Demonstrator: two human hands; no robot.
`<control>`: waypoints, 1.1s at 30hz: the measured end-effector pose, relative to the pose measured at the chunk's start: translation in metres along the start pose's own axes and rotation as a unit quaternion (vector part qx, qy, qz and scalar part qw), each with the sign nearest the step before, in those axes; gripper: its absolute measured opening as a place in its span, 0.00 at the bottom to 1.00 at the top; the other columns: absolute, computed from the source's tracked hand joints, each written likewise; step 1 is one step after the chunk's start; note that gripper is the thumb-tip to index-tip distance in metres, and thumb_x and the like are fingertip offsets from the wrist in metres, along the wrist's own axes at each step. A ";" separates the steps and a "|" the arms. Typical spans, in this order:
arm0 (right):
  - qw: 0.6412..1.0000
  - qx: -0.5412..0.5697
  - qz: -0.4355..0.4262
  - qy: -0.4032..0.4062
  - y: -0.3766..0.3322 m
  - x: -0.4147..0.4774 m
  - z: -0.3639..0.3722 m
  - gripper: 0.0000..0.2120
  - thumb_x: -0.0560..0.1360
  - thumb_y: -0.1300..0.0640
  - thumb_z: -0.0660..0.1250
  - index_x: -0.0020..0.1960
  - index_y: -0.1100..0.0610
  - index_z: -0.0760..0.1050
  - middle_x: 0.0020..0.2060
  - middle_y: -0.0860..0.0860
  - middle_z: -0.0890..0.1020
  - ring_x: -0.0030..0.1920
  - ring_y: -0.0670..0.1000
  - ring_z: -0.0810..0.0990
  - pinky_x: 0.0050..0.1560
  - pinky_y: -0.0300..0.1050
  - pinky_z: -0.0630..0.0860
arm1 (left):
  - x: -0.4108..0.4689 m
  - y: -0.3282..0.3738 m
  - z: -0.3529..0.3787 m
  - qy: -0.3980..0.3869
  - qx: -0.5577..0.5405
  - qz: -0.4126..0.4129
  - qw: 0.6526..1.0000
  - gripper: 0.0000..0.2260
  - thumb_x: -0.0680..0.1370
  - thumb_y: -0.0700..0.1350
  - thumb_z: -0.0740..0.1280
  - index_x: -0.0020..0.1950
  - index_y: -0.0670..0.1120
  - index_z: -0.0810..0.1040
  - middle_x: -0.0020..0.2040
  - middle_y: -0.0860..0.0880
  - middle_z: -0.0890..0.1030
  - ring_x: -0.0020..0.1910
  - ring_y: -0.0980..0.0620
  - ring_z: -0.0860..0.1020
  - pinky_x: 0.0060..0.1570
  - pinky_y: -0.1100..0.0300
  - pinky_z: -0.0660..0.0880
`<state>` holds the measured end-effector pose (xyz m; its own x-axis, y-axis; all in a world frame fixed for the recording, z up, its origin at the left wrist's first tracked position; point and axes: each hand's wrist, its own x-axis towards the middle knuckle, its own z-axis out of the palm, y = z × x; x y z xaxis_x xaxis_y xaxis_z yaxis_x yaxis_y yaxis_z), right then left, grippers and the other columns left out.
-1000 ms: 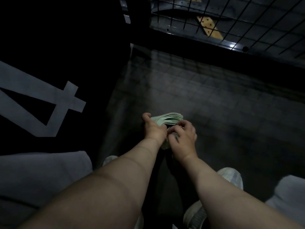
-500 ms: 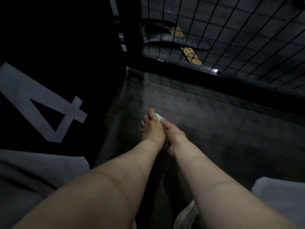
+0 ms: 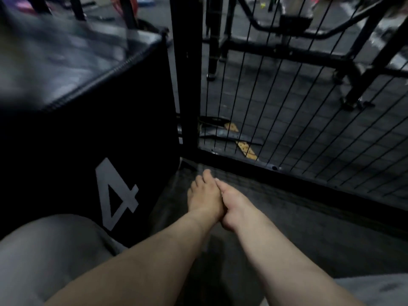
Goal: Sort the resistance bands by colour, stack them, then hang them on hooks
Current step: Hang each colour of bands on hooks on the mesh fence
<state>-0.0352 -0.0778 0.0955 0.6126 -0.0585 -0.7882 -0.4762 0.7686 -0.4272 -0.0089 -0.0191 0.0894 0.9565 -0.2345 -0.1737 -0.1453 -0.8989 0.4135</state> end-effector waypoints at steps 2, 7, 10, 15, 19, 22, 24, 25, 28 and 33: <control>0.999 -0.033 -0.034 0.008 -0.008 -0.014 0.010 0.16 0.76 0.49 0.70 0.58 0.57 0.82 0.52 0.56 0.86 0.56 0.57 0.83 0.61 0.52 0.77 | -0.007 0.008 -0.021 0.002 0.007 0.020 1.000 0.26 0.79 0.44 0.60 0.76 0.46 0.55 0.68 0.43 0.67 0.67 0.43 0.67 0.66 0.51 0.65; 0.989 -0.079 -0.110 0.063 -0.023 -0.060 0.023 0.13 0.78 0.52 0.66 0.54 0.59 0.82 0.47 0.57 0.86 0.50 0.58 0.84 0.53 0.54 0.80 | -0.024 0.029 -0.064 -0.022 0.005 0.094 0.995 0.42 0.72 0.44 0.72 0.78 0.46 0.49 0.69 0.44 0.64 0.69 0.44 0.65 0.68 0.52 0.64; 0.977 -0.114 -0.156 0.090 -0.032 -0.086 0.026 0.13 0.78 0.52 0.64 0.54 0.59 0.81 0.46 0.59 0.86 0.47 0.59 0.84 0.49 0.54 0.82 | -0.030 0.037 -0.092 -0.054 -0.054 0.134 0.988 0.48 0.69 0.47 0.75 0.79 0.46 0.47 0.70 0.45 0.63 0.71 0.44 0.63 0.72 0.51 0.62; 0.950 -0.149 -0.238 0.138 -0.049 -0.122 0.032 0.16 0.76 0.52 0.58 0.53 0.59 0.80 0.47 0.60 0.84 0.44 0.60 0.83 0.43 0.56 0.82 | -0.046 0.047 -0.128 -0.165 -0.237 0.139 0.947 0.49 0.64 0.46 0.72 0.80 0.52 0.50 0.73 0.44 0.63 0.72 0.43 0.65 0.69 0.46 0.68; 0.937 -0.171 -0.265 0.153 -0.065 -0.153 0.030 0.15 0.79 0.56 0.55 0.53 0.62 0.78 0.43 0.60 0.81 0.38 0.56 0.78 0.35 0.43 0.74 | -0.052 0.066 -0.148 -0.147 -0.502 0.041 0.852 0.14 0.68 0.39 0.64 0.53 0.42 0.76 0.46 0.40 0.78 0.41 0.45 0.78 0.39 0.55 0.77; 0.932 -0.184 -0.274 0.146 -0.076 -0.174 0.023 0.14 0.79 0.55 0.55 0.48 0.61 0.77 0.39 0.59 0.79 0.37 0.55 0.76 0.37 0.43 0.72 | -0.062 0.084 -0.162 -0.144 -0.479 -0.007 0.866 0.14 0.81 0.49 0.59 0.46 0.42 0.79 0.45 0.40 0.81 0.45 0.43 0.79 0.46 0.53 0.77; 0.928 -0.196 -0.280 0.150 -0.080 -0.183 0.022 0.15 0.78 0.51 0.56 0.48 0.58 0.78 0.43 0.59 0.82 0.42 0.57 0.79 0.43 0.48 0.76 | -0.071 0.096 -0.168 -0.152 -0.489 -0.007 0.859 0.21 0.84 0.53 0.54 0.45 0.41 0.80 0.39 0.41 0.82 0.41 0.43 0.80 0.41 0.57 0.76; 0.926 -0.203 -0.279 0.151 -0.084 -0.189 0.023 0.17 0.77 0.48 0.57 0.49 0.57 0.80 0.44 0.59 0.83 0.44 0.57 0.81 0.46 0.49 0.78 | -0.075 0.102 -0.173 -0.154 -0.474 0.006 0.867 0.22 0.84 0.53 0.54 0.45 0.41 0.79 0.40 0.42 0.82 0.41 0.44 0.80 0.42 0.58 0.76; 0.921 -0.226 -0.286 0.138 -0.095 -0.203 0.020 0.19 0.76 0.48 0.56 0.51 0.58 0.81 0.44 0.59 0.85 0.41 0.56 0.81 0.43 0.47 0.76 | -0.076 0.116 -0.180 -0.143 -0.417 0.064 0.895 0.16 0.84 0.49 0.54 0.43 0.44 0.75 0.44 0.45 0.78 0.41 0.49 0.77 0.43 0.61 0.74; 0.917 -0.243 -0.297 0.112 -0.119 -0.231 0.016 0.17 0.76 0.50 0.57 0.53 0.57 0.80 0.41 0.56 0.84 0.41 0.57 0.82 0.40 0.46 0.76 | -0.060 0.142 -0.197 -0.226 -0.447 0.033 0.865 0.22 0.65 0.55 0.71 0.45 0.37 0.80 0.45 0.36 0.80 0.45 0.42 0.79 0.49 0.54 0.73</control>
<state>-0.1098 -0.1456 0.3351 0.7355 -0.5462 -0.4008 -0.3595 0.1867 -0.9143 -0.0365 -0.0599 0.3349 0.7274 -0.5768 -0.3717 0.2513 -0.2801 0.9265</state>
